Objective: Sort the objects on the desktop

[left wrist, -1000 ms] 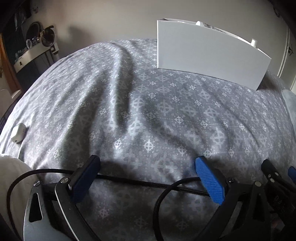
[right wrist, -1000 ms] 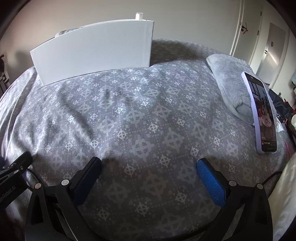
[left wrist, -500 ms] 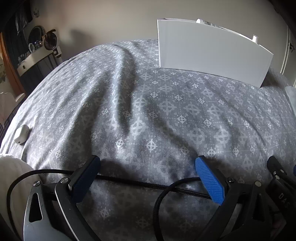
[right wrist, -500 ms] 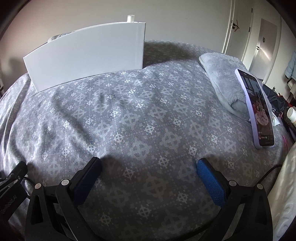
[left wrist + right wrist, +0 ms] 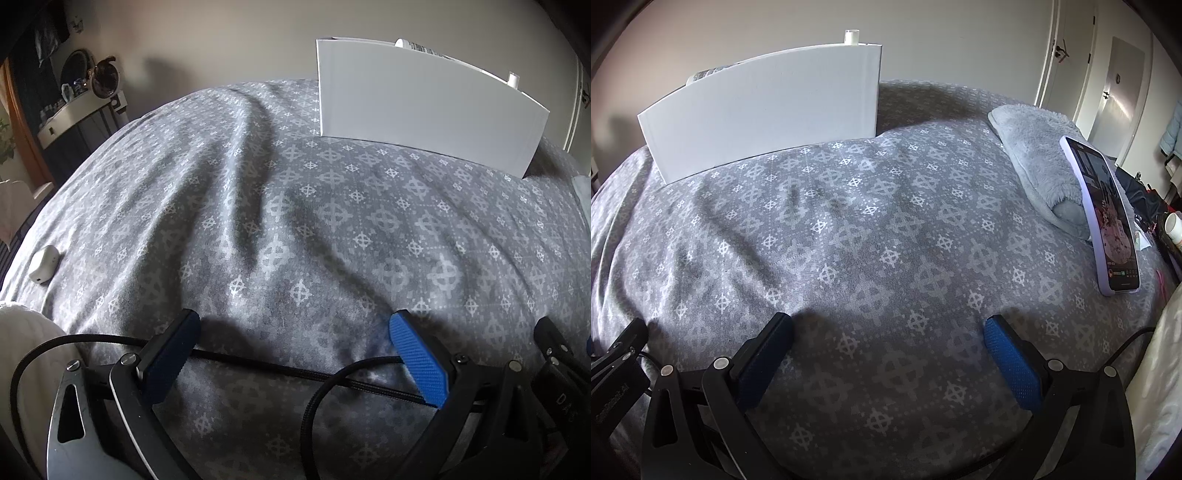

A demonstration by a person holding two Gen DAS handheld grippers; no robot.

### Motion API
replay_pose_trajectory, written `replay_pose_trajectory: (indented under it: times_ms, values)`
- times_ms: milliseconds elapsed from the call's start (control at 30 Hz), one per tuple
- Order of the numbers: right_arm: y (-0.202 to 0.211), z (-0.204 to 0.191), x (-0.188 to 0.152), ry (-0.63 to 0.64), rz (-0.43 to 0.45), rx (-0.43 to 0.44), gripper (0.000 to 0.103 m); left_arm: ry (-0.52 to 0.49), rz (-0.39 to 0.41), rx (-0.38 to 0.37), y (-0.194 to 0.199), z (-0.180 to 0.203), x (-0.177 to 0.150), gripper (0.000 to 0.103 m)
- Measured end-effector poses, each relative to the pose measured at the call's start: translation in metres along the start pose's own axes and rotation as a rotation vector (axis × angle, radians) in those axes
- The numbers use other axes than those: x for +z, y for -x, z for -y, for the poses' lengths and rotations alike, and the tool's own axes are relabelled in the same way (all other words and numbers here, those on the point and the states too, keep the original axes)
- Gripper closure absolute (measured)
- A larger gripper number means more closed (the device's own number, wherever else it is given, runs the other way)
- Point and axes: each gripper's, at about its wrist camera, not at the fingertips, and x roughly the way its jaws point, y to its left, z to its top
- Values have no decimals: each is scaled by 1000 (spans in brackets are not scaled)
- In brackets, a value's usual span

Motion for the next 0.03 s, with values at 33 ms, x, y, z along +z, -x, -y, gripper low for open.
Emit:
replay_pose_trajectory:
  times_ms: [33]
  values:
    - [0,0,0,0,0,0,0,-1,1,3,0,1,0,0]
